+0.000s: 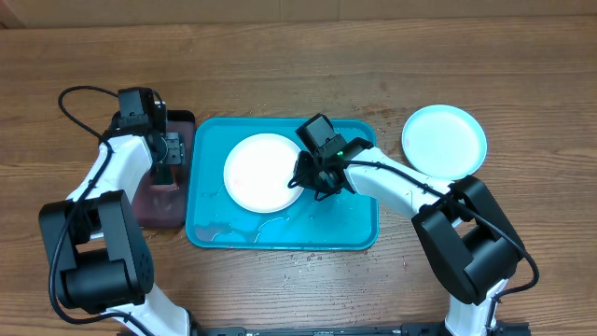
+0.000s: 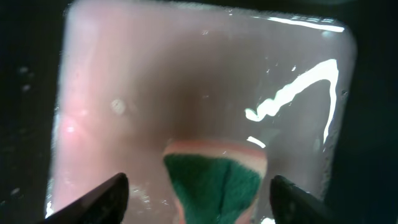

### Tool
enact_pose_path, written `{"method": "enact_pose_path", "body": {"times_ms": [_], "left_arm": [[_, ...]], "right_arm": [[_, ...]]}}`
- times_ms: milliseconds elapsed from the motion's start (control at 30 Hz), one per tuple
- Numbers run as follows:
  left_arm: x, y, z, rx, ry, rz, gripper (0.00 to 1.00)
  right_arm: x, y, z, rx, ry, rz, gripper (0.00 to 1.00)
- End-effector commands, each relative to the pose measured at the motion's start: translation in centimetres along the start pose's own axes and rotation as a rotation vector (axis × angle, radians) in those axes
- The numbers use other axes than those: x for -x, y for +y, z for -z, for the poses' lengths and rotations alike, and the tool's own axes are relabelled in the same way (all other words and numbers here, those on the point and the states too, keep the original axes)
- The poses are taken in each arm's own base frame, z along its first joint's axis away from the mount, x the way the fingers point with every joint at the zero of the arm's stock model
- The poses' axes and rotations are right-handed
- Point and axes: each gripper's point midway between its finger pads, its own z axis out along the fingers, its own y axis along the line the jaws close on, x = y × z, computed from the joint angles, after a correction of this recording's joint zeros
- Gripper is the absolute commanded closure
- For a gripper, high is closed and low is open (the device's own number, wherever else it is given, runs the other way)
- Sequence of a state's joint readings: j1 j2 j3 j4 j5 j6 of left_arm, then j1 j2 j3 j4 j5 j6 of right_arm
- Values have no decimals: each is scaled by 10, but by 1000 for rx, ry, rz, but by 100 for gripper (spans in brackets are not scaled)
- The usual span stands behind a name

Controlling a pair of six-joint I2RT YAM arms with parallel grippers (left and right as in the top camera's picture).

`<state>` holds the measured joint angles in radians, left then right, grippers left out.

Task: Clean dirty plates on tray and stack at the side
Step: 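Return the sponge to the pink tray and release it, then lift the white plate off the tray with the right gripper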

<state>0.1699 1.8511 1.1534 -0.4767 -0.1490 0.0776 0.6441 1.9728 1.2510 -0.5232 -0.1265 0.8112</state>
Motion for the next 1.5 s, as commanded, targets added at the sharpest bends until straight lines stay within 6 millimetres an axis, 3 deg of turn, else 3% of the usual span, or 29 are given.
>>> {"method": "enact_pose_path", "body": {"times_ms": [0, 167, 267, 300, 533, 567, 633, 667, 867, 933, 1067, 1200, 1467], "left_arm": [[0, -15, -13, -78, 15, 12, 36], [-3, -19, -17, -94, 29, 10, 60], [-1, -18, -17, -92, 23, 8, 91], [0, -18, -16, -92, 19, 7, 96], [28, -13, 5, -90, -18, 11, 96], [32, -12, 10, -90, -22, 12, 93], [38, -11, 19, -99, -17, 11, 44], [37, -12, 23, -104, -4, 10, 31], [5, -35, 36, -244, 146, 13, 22], [-8, -37, 38, -253, 203, 42, 19], [-28, -40, 41, -264, 286, 68, 18], [-34, -41, 43, -262, 314, 83, 12], [-33, -41, 42, -257, 312, 118, 7]], "right_arm": [[3, 6, 0, 11, -9, 6, 77], [3, 6, 0, 11, -9, 6, 77], [3, 6, 0, 11, -9, 6, 77], [3, 6, 0, 11, -9, 6, 77], [3, 6, 0, 11, -9, 5, 78], [3, 6, 0, 11, -10, 6, 78], [4, 7, 0, 16, -12, 7, 82], [5, 8, 0, 19, -15, 18, 83], [8, 13, 1, 35, -26, 44, 91], [7, 14, 1, 39, -23, 71, 96], [11, 20, 10, 40, -28, 141, 96], [25, 23, 28, 6, -96, 205, 96], [56, 6, 74, -164, -282, 330, 96]]}}
